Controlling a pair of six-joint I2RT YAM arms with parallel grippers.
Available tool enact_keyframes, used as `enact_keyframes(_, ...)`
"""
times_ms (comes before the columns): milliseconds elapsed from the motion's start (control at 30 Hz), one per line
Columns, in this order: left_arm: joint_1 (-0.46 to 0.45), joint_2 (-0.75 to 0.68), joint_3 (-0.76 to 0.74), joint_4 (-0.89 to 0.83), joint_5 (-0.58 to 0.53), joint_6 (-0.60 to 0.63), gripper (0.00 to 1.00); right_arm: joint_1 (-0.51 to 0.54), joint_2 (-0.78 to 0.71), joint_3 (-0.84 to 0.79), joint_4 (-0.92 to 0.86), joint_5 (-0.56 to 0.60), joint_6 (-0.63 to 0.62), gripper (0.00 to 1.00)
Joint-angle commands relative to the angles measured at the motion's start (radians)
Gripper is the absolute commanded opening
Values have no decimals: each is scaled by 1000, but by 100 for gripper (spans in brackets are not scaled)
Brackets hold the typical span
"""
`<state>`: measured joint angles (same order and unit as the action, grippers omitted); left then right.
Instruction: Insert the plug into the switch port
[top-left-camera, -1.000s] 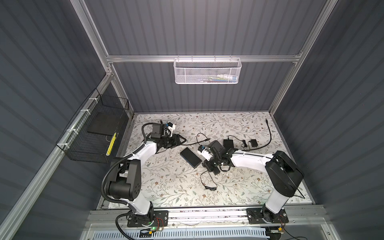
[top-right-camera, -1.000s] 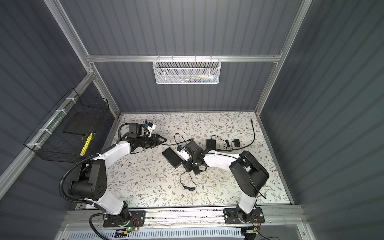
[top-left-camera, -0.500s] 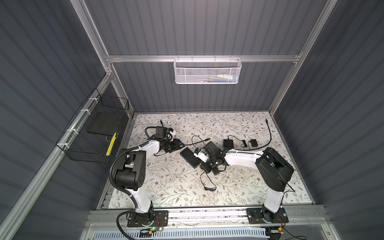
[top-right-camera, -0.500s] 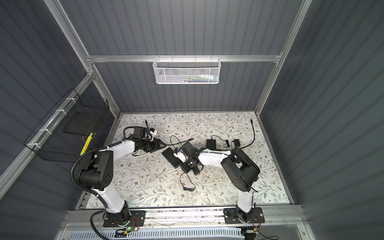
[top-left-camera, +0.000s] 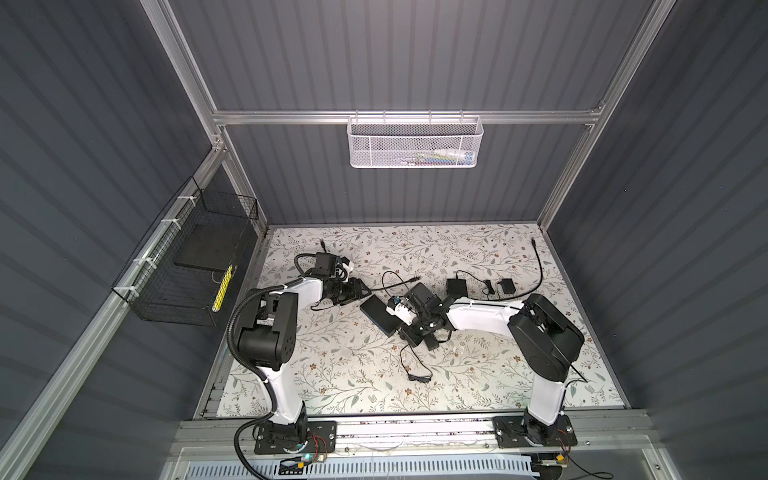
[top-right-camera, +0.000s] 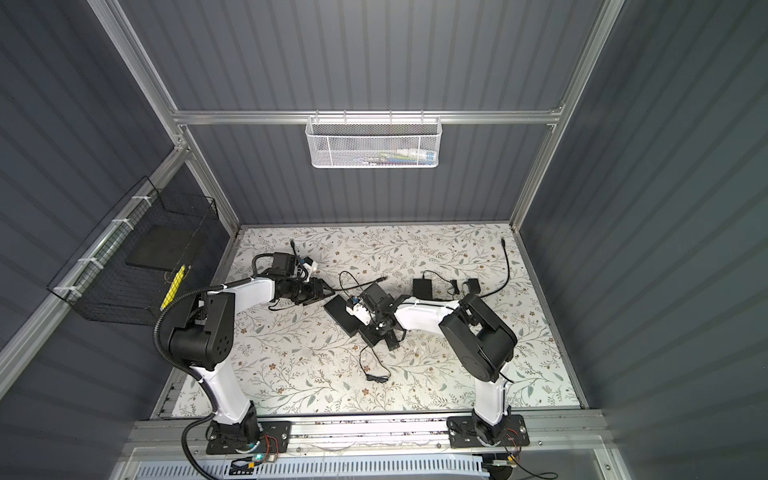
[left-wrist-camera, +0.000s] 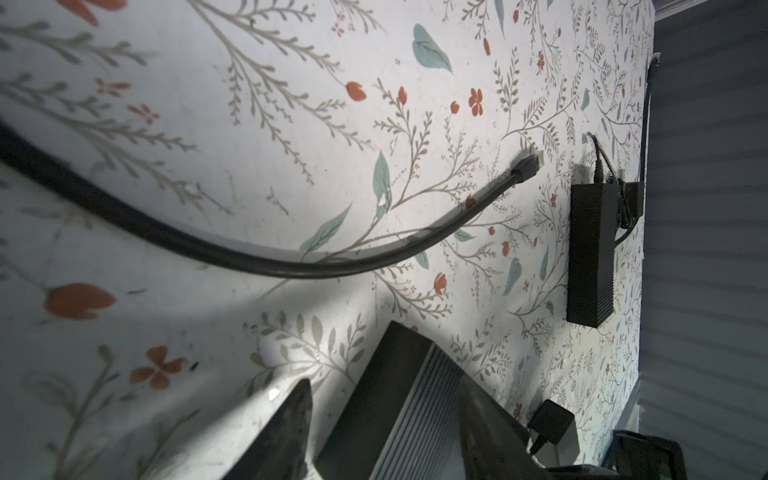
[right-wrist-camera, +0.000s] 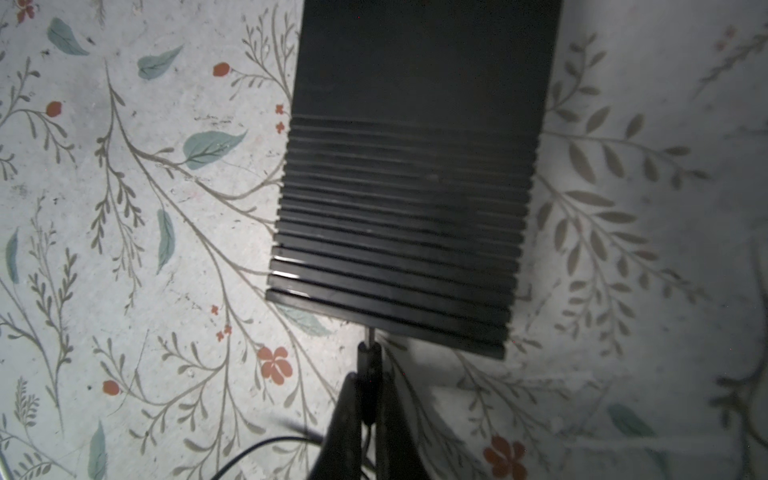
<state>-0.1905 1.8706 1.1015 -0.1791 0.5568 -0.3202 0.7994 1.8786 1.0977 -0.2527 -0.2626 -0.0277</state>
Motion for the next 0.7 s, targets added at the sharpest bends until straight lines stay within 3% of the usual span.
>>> enact_keyframes(0, -7, 25, 33, -12, 15, 37, 57, 4, 20, 27, -17, -13, -9, 0)
enact_keyframes(667, -74, 77, 75, -80, -28, 96, 57, 4, 31, 58, -21, -26, 5, 0)
